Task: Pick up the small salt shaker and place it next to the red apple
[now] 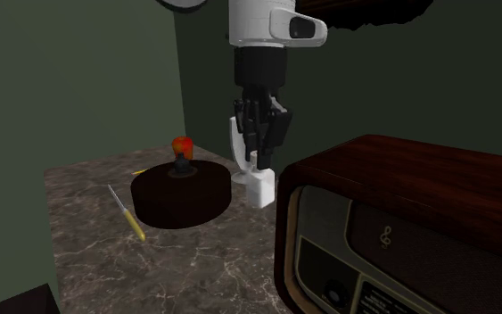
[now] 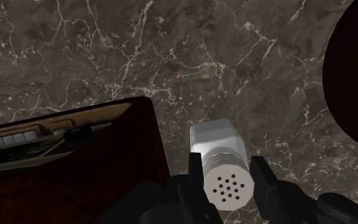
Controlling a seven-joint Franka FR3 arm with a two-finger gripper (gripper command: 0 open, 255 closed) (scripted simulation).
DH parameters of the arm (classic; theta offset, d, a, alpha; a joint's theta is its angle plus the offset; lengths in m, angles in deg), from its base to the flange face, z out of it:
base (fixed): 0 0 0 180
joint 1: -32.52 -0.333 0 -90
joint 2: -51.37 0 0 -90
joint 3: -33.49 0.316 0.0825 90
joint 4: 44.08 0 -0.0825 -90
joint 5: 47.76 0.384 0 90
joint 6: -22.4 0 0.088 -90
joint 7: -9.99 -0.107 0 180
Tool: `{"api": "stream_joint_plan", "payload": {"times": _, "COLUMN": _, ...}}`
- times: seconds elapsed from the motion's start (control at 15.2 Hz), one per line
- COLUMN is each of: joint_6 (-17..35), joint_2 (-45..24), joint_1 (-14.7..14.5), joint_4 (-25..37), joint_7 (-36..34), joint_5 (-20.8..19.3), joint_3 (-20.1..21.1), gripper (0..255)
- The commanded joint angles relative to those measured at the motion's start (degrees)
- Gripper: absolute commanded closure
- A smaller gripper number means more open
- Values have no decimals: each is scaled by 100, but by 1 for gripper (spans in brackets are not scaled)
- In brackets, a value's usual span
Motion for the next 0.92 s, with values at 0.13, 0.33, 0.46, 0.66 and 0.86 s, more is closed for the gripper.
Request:
{"api": "stream_joint_plan", "payload": {"times": 0.13, "joint_6": -312, "joint_2": 9, "joint_1": 5, "joint_4": 300, "joint_7": -4, "joint_5": -4, "joint_3": -4, "gripper": 255}}
{"api": "stream_joint_plan", "payload": {"times": 0.33, "joint_6": -547, "joint_2": -1, "joint_1": 10, "joint_4": 545, "joint_7": -7, "joint_5": -4, "joint_3": -6, "gripper": 255}}
{"api": "stream_joint_plan", "payload": {"times": 0.46, "joint_6": -707, "joint_2": -16, "joint_1": 13, "joint_4": 719, "joint_7": -9, "joint_5": -2, "joint_3": -7, "gripper": 255}}
{"api": "stream_joint_plan", "payload": {"times": 0.66, "joint_6": -800, "joint_2": 16, "joint_1": -64, "joint_4": 784, "joint_7": -138, "joint_5": -15, "joint_3": 41, "gripper": 255}}
{"api": "stream_joint_plan", "payload": {"times": 0.86, "joint_6": -758, "joint_2": 116, "joint_1": -303, "joint_4": 651, "joint_7": -525, "joint_5": -51, "joint_3": 191, "gripper": 255}}
